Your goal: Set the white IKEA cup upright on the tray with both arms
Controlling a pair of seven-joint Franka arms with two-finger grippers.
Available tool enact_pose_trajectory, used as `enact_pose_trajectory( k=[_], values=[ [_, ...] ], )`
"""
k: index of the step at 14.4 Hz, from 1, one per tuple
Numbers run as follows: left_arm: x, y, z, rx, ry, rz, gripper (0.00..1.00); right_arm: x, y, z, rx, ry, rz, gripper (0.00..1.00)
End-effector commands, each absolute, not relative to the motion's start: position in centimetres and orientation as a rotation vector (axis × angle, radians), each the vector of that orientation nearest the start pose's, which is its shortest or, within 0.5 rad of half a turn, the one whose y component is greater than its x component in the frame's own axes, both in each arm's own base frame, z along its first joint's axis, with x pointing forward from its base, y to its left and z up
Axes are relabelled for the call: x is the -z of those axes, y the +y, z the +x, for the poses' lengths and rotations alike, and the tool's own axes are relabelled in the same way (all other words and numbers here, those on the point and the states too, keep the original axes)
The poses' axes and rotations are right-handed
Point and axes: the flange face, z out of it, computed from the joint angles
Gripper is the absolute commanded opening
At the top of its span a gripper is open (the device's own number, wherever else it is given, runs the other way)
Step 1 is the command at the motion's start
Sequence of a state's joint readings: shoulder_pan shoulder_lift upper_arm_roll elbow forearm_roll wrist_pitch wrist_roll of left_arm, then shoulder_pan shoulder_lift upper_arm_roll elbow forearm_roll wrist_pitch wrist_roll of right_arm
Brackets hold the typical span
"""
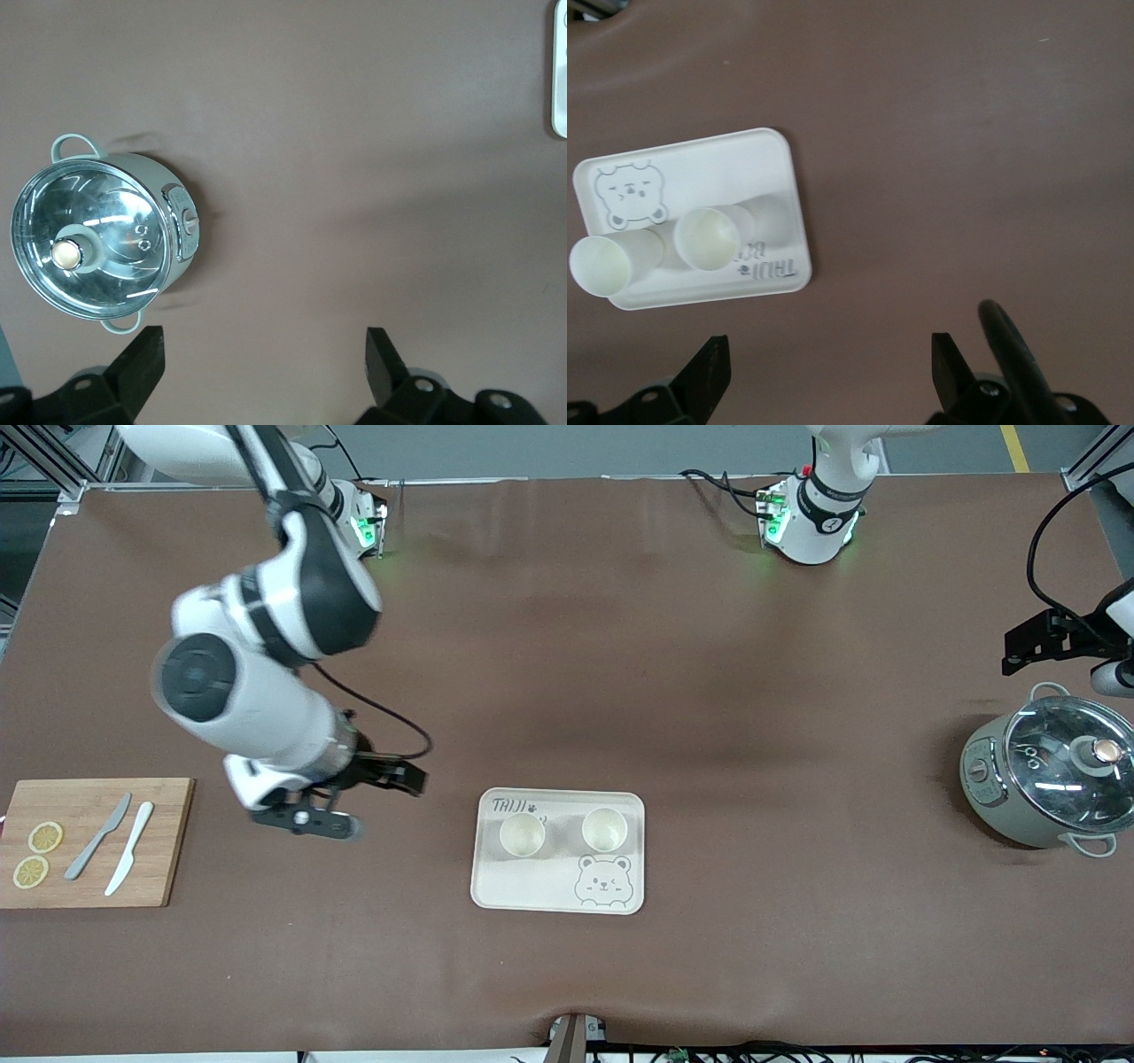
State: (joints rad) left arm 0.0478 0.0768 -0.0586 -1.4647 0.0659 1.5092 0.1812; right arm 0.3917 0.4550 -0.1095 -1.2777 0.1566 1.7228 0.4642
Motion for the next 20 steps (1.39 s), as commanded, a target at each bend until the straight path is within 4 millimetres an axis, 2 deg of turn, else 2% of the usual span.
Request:
enact_pose_trajectory(
  k=[1, 4, 6, 7, 9, 13, 19, 20],
  values=[
    [-63.1, 0.5, 57.4, -0.045, 0.291, -3.052, 1.00, -53.2, 14.9, 64.9, -0.084, 0.251, -3.031, 1.00],
    [-63.0, 0.6, 57.4, -0.048, 0.289, -3.052, 1.00, -55.8, 7.2, 64.4, -0.093, 0.161, -3.028, 1.00],
    [-63.0, 0.6, 57.4, -0.048, 0.289, -3.051, 1.00, -56.8, 2.0, 64.1, -0.085, 0.132, -3.020, 1.00],
    [-63.0, 0.6, 57.4, -0.048, 0.289, -3.052, 1.00, -56.7, -0.1, 64.0, -0.099, 0.118, -3.019, 1.00],
    [-63.0, 0.5, 57.4, -0.048, 0.291, -3.052, 1.00, -56.8, -3.0, 63.6, -0.121, 0.145, -3.015, 1.00],
    [-62.9, 0.6, 57.4, -0.050, 0.289, -3.052, 1.00, -56.8, -4.1, 63.4, -0.128, 0.155, -3.090, 1.00],
    [-62.9, 0.6, 57.4, -0.050, 0.289, -3.052, 1.00, -56.9, -3.9, 63.6, -0.111, 0.133, -3.162, 1.00],
    [-62.9, 0.6, 57.4, -0.053, 0.289, -3.051, 1.00, -57.4, -3.3, 63.7, -0.091, 0.117, -3.188, 1.00]
  ],
)
